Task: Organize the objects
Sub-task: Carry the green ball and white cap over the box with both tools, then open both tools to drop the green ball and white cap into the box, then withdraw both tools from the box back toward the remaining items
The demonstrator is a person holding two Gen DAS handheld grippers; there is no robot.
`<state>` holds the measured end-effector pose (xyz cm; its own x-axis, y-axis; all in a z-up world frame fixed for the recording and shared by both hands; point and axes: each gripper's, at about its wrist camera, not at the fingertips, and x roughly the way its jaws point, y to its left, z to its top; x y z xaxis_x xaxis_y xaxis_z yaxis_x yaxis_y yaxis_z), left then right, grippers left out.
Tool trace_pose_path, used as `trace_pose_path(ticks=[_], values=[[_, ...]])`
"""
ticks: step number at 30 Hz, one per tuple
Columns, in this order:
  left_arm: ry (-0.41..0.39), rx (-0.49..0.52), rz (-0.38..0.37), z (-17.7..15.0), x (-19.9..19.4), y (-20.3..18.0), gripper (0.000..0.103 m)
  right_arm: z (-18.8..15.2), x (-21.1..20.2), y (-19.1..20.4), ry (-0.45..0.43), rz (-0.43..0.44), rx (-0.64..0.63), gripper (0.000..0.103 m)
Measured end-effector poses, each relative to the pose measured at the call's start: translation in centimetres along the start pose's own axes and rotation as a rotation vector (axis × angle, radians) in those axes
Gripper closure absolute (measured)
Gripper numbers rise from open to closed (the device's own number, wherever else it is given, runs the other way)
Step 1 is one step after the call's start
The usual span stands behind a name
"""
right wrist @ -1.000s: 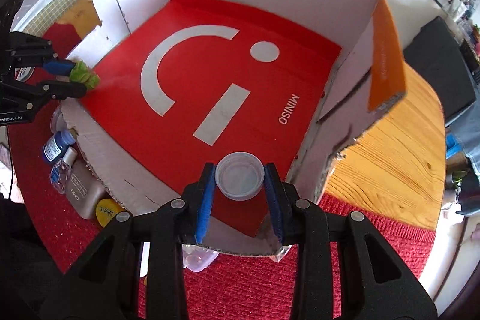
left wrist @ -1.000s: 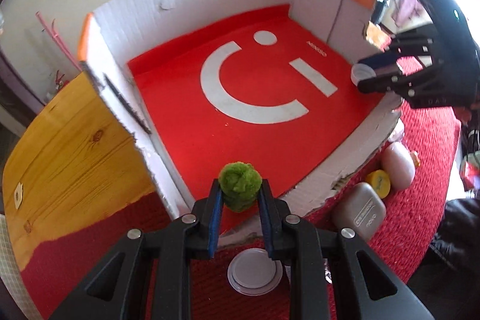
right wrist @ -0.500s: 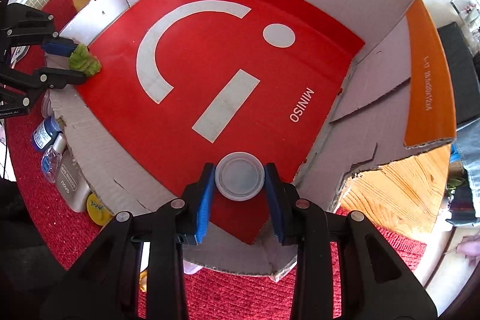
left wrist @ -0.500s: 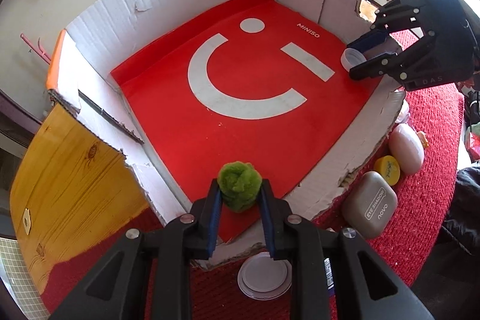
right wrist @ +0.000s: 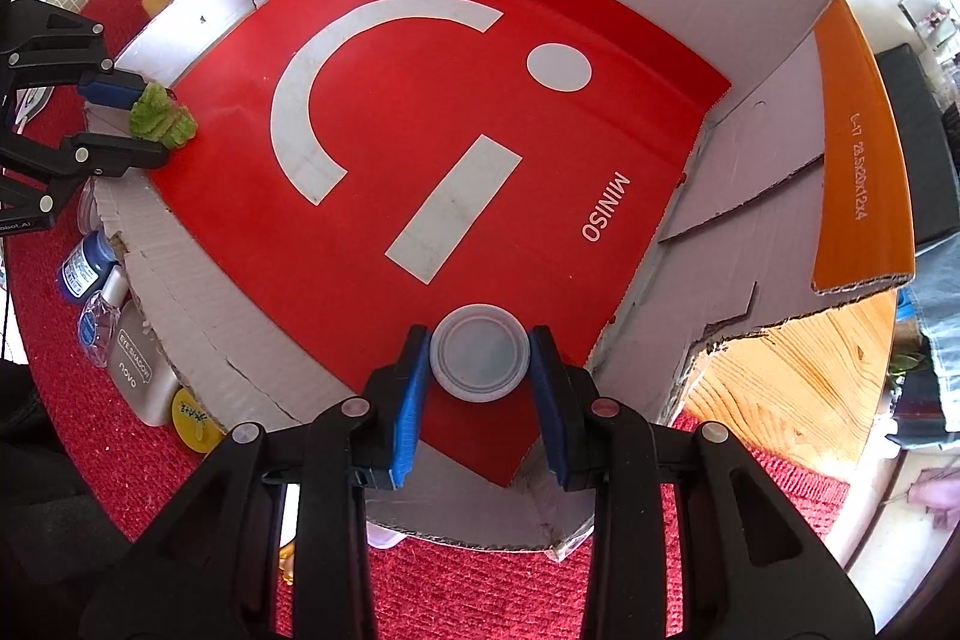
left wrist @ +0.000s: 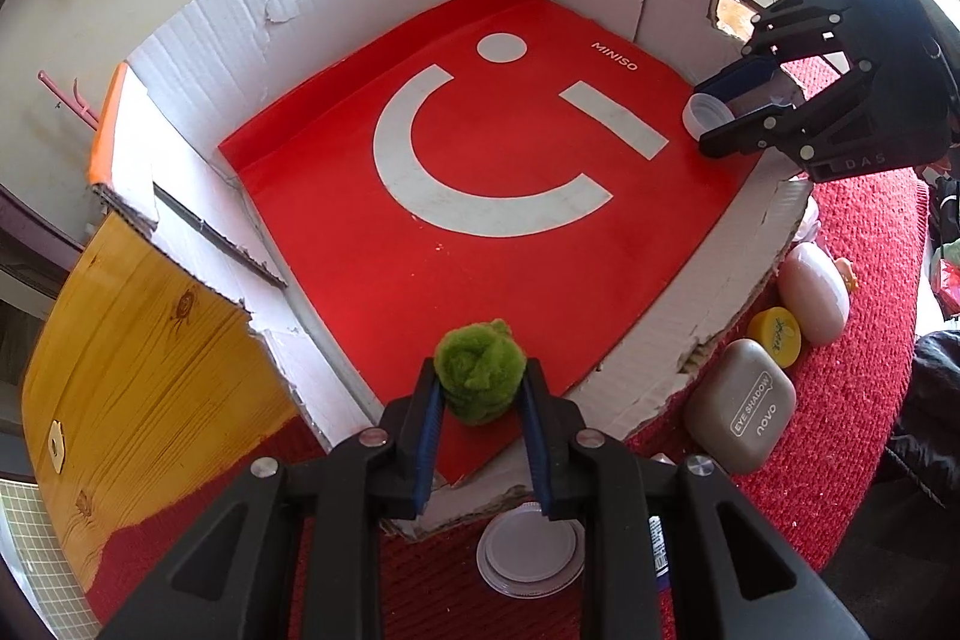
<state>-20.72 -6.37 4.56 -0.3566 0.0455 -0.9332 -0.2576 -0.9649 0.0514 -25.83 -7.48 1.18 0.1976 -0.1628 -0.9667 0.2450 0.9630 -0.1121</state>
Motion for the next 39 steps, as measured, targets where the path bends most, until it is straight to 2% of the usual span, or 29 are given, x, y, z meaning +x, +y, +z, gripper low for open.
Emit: trace_pose_path(ticks=[11, 12, 16, 19, 30, 34, 39], values=[[-0.004, -0.010, 0.012, 0.4, 0.3, 0.0, 0.071, -0.7, 0.4, 0.8, 0.002, -0.004, -0.005, 0.071], [-0.006, -0.011, 0.015, 0.4, 0.3, 0.0, 0.068, -0.8, 0.4, 0.9, 0.000, -0.006, -0.006, 0.069], [-0.013, -0.015, 0.022, 0.6, 0.3, 0.1, 0.061, -1.1, 0.2, 1.5, -0.018, -0.016, -0.022, 0.049], [-0.017, -0.023, 0.038, 0.6, 0.1, 0.0, 0.057, -1.2, 0.2, 1.8, -0.025, -0.021, -0.026, 0.041], [-0.027, -0.056, 0.043, 0.5, -0.2, 0.0, 0.055, -2.4, 0.1, 2.3, -0.045, -0.022, -0.010, 0.041], [-0.045, -0.088, 0.036, 0.6, -0.7, -0.1, 0.045, -3.0, -0.7, 2.4, -0.073, -0.023, -0.003, 0.040], [-0.102, -0.121, 0.067, 0.0, -2.4, -0.5, 0.042, -4.2, -2.7, 2.5, -0.145, -0.017, 0.022, 0.040]])
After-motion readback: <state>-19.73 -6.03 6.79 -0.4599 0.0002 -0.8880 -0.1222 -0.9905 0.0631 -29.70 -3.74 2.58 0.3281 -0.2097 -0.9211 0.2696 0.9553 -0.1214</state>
